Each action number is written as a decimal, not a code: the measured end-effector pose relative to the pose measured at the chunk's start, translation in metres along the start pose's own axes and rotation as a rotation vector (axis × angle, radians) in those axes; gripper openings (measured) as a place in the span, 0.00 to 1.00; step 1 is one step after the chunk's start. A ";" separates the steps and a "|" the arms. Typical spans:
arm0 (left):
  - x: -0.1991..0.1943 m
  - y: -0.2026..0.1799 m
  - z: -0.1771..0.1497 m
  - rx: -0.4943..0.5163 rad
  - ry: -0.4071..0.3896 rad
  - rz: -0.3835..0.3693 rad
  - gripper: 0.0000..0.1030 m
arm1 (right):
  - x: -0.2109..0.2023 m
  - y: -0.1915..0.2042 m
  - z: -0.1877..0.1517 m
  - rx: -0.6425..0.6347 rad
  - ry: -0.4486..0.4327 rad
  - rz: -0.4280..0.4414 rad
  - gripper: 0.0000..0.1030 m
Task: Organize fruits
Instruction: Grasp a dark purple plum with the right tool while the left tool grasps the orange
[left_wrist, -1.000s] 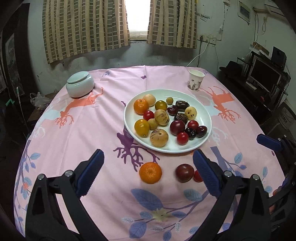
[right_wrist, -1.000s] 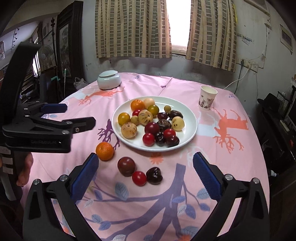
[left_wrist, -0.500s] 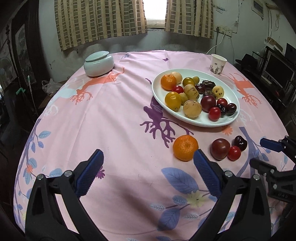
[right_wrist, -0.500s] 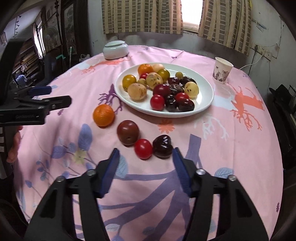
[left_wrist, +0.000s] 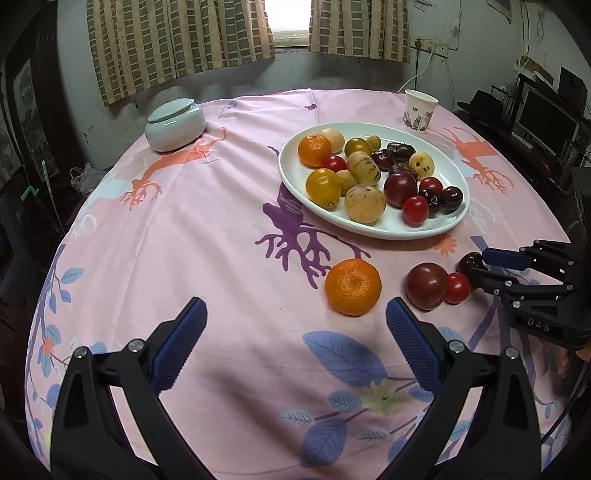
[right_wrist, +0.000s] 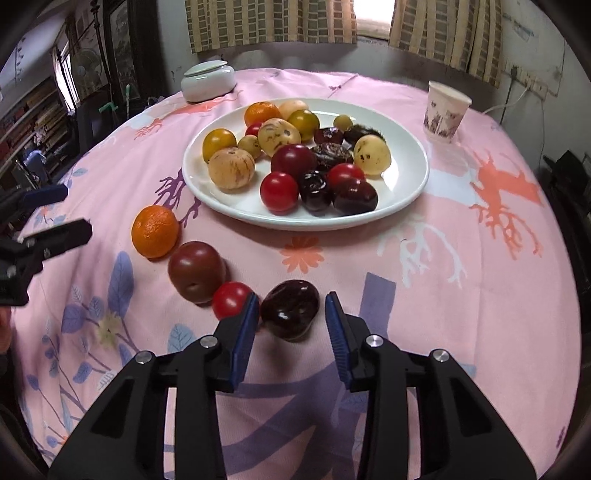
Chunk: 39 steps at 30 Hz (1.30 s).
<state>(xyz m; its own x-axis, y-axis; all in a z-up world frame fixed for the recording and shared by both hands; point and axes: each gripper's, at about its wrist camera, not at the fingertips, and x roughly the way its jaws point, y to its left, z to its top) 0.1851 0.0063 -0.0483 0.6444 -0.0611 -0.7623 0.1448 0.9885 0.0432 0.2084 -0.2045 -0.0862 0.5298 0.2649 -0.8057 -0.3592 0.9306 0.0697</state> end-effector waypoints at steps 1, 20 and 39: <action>0.003 0.000 0.000 0.001 0.008 -0.010 0.96 | 0.001 -0.004 0.000 0.021 0.007 0.026 0.36; 0.064 -0.032 0.008 0.096 0.111 -0.073 0.63 | -0.067 0.004 -0.024 0.050 -0.111 0.090 0.32; 0.028 -0.046 0.023 0.106 0.037 -0.139 0.42 | -0.066 0.009 -0.007 0.038 -0.121 0.082 0.32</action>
<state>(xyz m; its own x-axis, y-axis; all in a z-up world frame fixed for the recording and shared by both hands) 0.2141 -0.0439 -0.0569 0.5848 -0.1886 -0.7890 0.3101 0.9507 0.0027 0.1648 -0.2151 -0.0369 0.5894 0.3665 -0.7199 -0.3768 0.9130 0.1562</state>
